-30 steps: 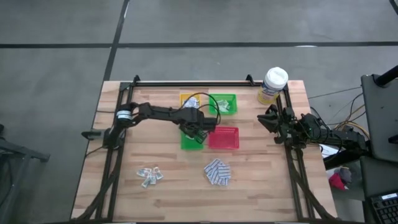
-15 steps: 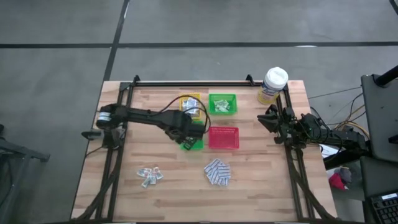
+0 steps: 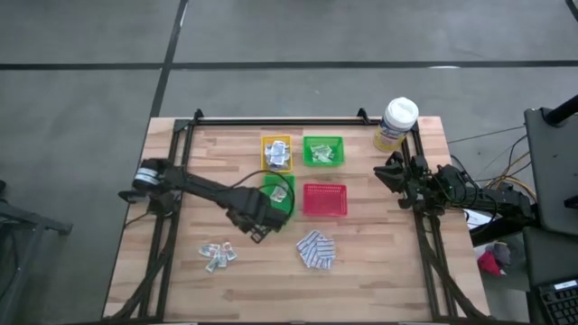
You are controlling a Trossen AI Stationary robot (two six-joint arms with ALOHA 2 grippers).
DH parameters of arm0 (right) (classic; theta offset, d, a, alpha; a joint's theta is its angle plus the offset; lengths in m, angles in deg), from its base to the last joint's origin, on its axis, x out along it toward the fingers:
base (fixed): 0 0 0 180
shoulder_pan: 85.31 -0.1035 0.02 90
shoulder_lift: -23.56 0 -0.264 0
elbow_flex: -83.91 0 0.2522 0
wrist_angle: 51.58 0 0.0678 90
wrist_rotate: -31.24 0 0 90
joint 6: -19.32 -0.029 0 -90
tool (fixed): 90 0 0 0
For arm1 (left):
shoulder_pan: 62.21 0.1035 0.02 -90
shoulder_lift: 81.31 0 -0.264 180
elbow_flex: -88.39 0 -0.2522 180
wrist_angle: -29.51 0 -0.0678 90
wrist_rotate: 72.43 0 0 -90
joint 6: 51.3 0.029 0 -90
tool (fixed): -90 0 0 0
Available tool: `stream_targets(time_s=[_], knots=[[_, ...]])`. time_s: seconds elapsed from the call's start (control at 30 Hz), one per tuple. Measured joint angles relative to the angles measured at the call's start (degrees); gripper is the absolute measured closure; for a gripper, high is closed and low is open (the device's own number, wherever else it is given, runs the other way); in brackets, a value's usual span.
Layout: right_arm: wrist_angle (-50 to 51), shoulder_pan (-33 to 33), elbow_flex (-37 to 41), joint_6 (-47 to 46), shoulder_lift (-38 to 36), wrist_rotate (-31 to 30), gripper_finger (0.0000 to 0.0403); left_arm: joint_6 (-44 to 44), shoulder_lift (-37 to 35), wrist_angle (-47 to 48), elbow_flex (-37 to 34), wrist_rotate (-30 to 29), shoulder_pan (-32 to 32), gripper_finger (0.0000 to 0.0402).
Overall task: Pick & Place First Aid Supplies
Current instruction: Put the orange ointment pack into the bottom green bin
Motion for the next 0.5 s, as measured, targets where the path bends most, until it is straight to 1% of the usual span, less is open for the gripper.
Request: stream_targets(time_s=[0.17,0.37,0.5], knots=[[0.0,0.0,0.0,0.0,0.0,0.0,0.0322,-0.3,0.0,-4.7,-4.9,3.9,-2.5,0.0317],[0.0,0.0,0.0,0.0,0.0,0.0,0.0332,-0.4,0.0,-8.2,-9.0,5.1,-5.1,0.0317],[0.0,0.0,0.0,0.0,0.0,0.0,0.0335,-1.2,0.0,-8.7,-10.8,5.2,-6.4,0.0317]])
